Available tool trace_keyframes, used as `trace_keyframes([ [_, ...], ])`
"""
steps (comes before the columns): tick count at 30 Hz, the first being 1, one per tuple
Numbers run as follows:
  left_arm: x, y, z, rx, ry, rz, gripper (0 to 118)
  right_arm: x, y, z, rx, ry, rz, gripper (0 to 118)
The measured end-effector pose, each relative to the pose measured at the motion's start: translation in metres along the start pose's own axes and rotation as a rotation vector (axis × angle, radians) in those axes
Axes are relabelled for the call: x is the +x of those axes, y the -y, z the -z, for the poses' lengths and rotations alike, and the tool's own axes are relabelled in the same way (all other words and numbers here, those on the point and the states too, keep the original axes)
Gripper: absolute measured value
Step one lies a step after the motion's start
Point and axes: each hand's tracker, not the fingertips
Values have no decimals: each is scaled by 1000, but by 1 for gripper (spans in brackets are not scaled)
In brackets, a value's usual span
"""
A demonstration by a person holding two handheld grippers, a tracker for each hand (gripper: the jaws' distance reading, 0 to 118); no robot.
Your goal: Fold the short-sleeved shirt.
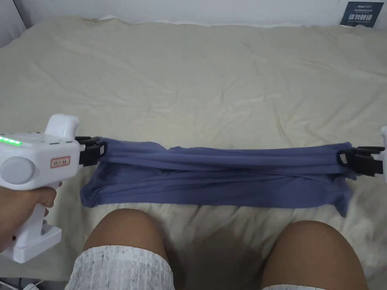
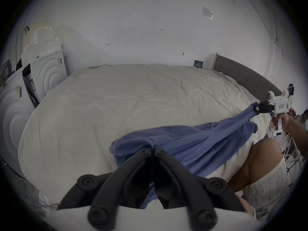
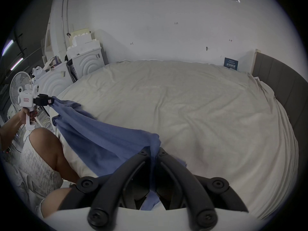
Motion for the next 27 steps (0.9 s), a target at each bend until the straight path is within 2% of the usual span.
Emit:
trace_keyframes([
  [7, 0, 34, -4, -59, 20, -2, 3, -4, 30, 7, -70, -28, 13, 5],
  [17, 0, 60, 16, -152, 17, 2, 4, -7, 49, 32, -147, -3, 17, 7],
  [18, -2, 62, 17, -149, 19, -12, 8, -6, 50, 33, -146, -1, 25, 12],
  [19, -4, 65, 18, -144, 18, -22, 32, -6, 50, 32, -140, 0, 36, 28],
  [20, -8, 67, 19, -143, 13, -21, 56, -6, 50, 31, -130, 1, 52, 52],
  [23, -19, 71, 6, -131, -32, -18, 74, -1, 50, 19, -117, 23, 60, 79],
  [24, -25, 73, -3, -109, -49, -18, 84, 1, 50, 13, -117, 28, 56, 96],
  [25, -29, 73, -11, -89, -88, -9, 89, 2, 49, 4, -102, 38, 44, 104],
  [27, -36, 73, -34, -77, -142, 13, 89, 2, 43, -17, -89, 65, 14, 103],
])
